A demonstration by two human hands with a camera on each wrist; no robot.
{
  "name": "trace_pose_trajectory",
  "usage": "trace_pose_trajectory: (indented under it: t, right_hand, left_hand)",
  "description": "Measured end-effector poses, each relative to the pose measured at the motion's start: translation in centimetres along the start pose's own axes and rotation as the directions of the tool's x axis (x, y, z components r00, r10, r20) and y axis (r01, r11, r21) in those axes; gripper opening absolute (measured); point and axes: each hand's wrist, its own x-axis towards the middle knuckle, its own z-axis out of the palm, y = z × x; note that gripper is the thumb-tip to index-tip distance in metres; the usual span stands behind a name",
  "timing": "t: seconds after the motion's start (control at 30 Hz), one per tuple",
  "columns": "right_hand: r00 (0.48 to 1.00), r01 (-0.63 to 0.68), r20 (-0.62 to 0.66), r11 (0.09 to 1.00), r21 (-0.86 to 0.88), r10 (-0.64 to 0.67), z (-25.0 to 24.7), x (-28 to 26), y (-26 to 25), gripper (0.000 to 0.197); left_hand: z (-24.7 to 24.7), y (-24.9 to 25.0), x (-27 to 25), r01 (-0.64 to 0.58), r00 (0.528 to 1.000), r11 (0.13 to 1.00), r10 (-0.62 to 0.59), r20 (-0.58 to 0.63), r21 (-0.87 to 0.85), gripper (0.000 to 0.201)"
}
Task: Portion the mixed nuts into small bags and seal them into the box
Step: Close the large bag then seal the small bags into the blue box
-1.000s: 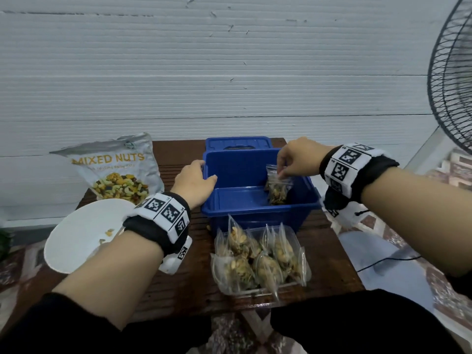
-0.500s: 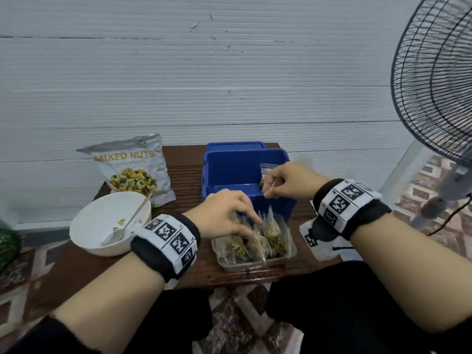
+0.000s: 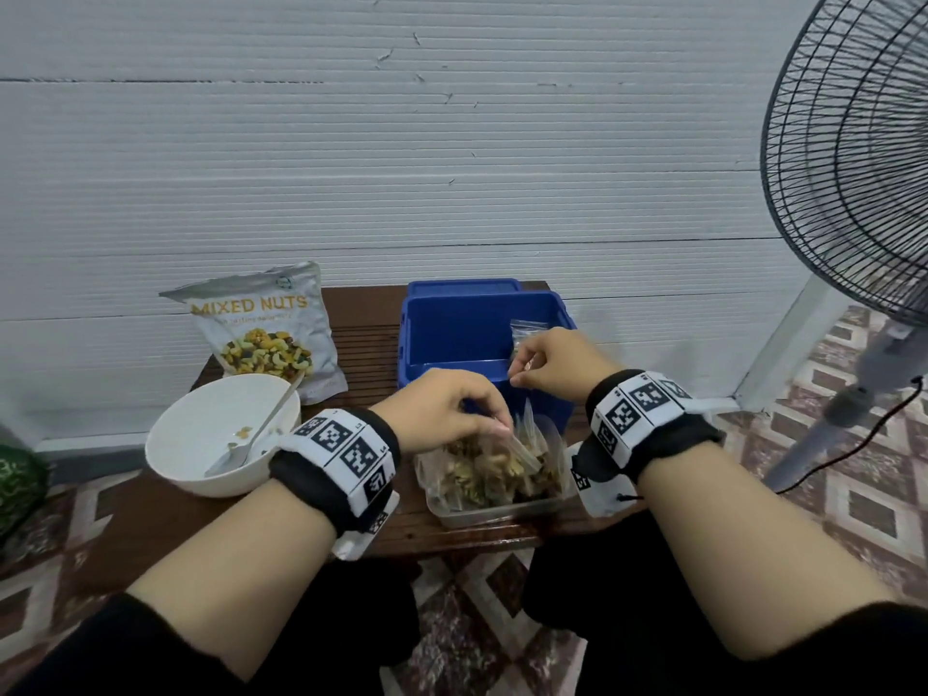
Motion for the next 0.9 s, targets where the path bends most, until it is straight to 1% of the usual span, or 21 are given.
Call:
trace_pose_trajectory:
  t: [0.13,0.2,0.3,0.4,0.47,0.53,0.57,0.6,0.67,0.7,0.73,0.8,0.87,0.9]
  right_hand:
    - [0.999,-0.016,-0.027,0.999,0.042,0.017,0.0,0.2,0.2,0.003]
    - [0.999,-0.019,-0.035,0.998,0.066,0.022,-0.1,0.3,0.3,0.003]
    - [0.999,-0.018,-0.047,0.996,0.091,0.023,-0.3,0.5,0.5,0.008]
    - [0.993,-0.015,-0.114,0.982,0.187,0.037,-1.1,0.5,0.4,0.012]
    - [0.984,-0.002,-0.17,0.959,0.285,0.053,-1.8,0.5,0.2,0.02]
    - [0.97,0.038,-0.236,0.927,0.373,0.056,-2.2,0.4,-0.3,0.029]
    - [0.962,0.065,-0.265,0.895,0.44,0.061,-2.3,0.3,-0.5,0.034]
    - [0.957,0.09,-0.28,0.847,0.523,0.071,-2.2,0.2,-0.7,0.038]
    - [0.959,0.123,-0.269,0.724,0.678,0.09,-2.1,-0.2,-1.0,0.044]
    - [0.962,0.132,-0.257,0.678,0.723,0.087,-2.0,-0.3,-1.0,0.044]
    - [0.965,0.142,-0.25,0.657,0.74,0.073,-1.9,-0.5,-0.9,0.039]
    - [0.966,0.181,-0.259,0.667,0.722,0.018,-1.6,-0.6,-0.8,0.022]
    - [0.958,0.215,-0.287,0.698,0.683,-0.015,-1.3,-0.5,-0.5,0.007]
    - [0.954,0.219,-0.3,0.709,0.67,-0.011,-1.2,-0.3,-0.4,0.004]
  left_hand:
    - [-1.3,0.2,0.1,0.029,0.998,0.997,-0.033,-0.05,-0.075,0.004]
    - [-1.8,0.3,0.2,0.021,0.998,0.994,-0.027,-0.056,-0.111,0.004]
    - [-2.2,0.4,0.4,0.007,0.997,0.991,-0.016,-0.072,-0.134,0.007]
    - [-2.8,0.7,0.7,0.001,0.985,0.99,-0.025,-0.171,-0.142,0.008]
    - [-3.2,0.8,1.2,-0.016,0.96,0.986,-0.032,-0.279,-0.169,0.009]
    - [-3.4,0.7,1.8,-0.019,0.92,0.979,-0.062,-0.386,-0.203,0.011]
    - [-3.4,0.5,2.1,-0.012,0.895,0.979,-0.08,-0.439,-0.203,0.012]
    - [-3.4,0.3,2.5,-0.001,0.866,0.981,-0.098,-0.49,-0.196,0.012]
    - [-3.2,0.0,3.1,0.025,0.812,0.979,-0.137,-0.567,-0.201,0.012]
    - [-3.1,0.0,3.3,0.035,0.79,0.978,-0.153,-0.594,-0.206,0.012]
    - [-3.0,0.1,3.5,0.04,0.773,0.977,-0.163,-0.613,-0.209,0.012]
    - [-2.9,0.2,3.7,0.046,0.753,0.975,-0.178,-0.633,-0.219,0.012]
    - [-2.7,0.3,3.7,0.035,0.759,0.969,-0.184,-0.625,-0.243,0.012]
    - [-2.7,0.4,3.6,0.026,0.768,0.968,-0.179,-0.615,-0.248,0.012]
